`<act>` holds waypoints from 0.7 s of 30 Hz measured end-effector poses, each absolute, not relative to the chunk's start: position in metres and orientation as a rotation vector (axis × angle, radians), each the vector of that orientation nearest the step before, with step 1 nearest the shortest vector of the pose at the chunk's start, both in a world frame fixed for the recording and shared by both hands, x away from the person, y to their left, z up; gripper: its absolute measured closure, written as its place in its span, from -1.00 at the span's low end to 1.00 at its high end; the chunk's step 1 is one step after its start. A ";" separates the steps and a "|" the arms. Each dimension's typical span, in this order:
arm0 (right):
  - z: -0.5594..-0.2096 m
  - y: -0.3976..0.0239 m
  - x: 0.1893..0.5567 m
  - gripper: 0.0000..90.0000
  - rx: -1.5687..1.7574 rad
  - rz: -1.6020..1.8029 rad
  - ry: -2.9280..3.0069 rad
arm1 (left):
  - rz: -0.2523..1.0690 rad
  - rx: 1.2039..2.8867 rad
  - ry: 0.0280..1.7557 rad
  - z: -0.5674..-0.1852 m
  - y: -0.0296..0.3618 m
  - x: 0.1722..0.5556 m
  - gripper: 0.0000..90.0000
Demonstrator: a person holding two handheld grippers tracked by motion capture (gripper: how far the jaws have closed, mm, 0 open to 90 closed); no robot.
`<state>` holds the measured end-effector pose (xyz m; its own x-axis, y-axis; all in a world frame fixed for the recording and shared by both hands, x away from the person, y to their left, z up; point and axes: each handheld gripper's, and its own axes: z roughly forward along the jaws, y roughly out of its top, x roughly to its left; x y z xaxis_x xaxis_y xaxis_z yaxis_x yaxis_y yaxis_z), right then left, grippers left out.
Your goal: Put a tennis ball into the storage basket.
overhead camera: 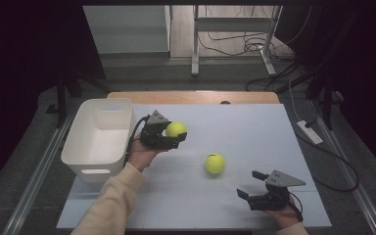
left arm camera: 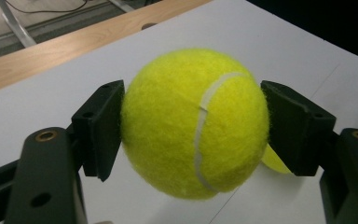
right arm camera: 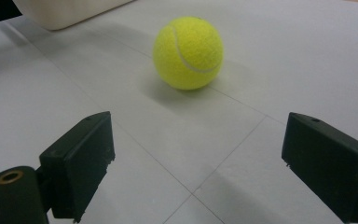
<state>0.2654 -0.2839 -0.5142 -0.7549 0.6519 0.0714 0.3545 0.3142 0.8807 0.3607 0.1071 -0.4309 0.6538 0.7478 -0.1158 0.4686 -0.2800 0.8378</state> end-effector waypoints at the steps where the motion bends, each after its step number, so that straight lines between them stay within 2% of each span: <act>1: -0.514 -0.284 0.265 -0.79 0.906 1.416 2.285 | 0.379 1.932 0.951 -0.429 0.108 0.360 -0.40; 21: -0.514 -0.284 0.265 -0.79 0.904 1.417 2.285 | 0.417 1.886 0.934 -0.414 0.115 0.353 -0.40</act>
<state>0.2652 -0.2839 -0.5143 -0.7555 0.6515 0.0693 0.3517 0.3140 0.8819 0.3525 0.1150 -0.4144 0.6491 0.7539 -0.1017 0.4275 -0.2510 0.8685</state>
